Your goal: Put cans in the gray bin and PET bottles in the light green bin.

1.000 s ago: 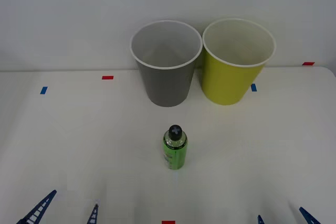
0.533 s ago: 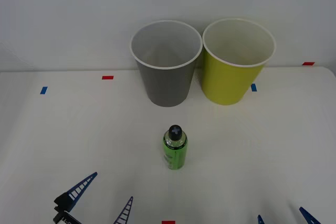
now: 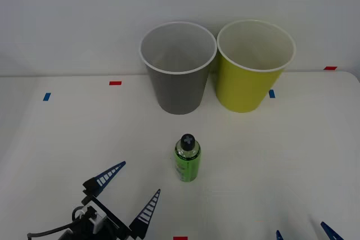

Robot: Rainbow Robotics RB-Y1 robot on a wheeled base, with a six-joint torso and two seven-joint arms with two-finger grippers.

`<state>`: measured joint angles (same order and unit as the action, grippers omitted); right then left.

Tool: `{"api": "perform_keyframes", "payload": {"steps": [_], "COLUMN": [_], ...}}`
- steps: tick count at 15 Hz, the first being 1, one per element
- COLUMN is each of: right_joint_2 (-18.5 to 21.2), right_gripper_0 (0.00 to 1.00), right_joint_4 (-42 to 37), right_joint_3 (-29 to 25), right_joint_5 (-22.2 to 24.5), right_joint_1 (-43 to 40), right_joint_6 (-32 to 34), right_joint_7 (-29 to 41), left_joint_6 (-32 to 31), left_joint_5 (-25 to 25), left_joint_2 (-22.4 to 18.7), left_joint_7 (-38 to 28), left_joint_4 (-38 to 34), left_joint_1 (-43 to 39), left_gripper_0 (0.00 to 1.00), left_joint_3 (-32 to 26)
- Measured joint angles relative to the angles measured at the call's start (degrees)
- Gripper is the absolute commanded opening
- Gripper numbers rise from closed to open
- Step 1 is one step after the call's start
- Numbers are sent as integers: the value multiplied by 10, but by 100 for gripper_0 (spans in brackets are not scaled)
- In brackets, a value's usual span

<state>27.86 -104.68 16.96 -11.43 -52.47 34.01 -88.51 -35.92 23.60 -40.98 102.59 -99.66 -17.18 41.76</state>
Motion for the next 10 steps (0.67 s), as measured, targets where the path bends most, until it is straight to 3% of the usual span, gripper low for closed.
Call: {"api": "perform_keyframes", "payload": {"steps": [10], "right_joint_2": [0], "right_gripper_0": [100], "right_joint_4": [0], "right_joint_3": [0], "right_joint_5": [0], "right_joint_1": [0], "right_joint_6": [0], "right_joint_7": [0], "left_joint_6": [71], "left_joint_5": [29], "left_joint_2": [47], "left_joint_7": [3], "left_joint_4": [0], "left_joint_1": [83], "left_gripper_0": [100], "left_joint_3": [46]}}
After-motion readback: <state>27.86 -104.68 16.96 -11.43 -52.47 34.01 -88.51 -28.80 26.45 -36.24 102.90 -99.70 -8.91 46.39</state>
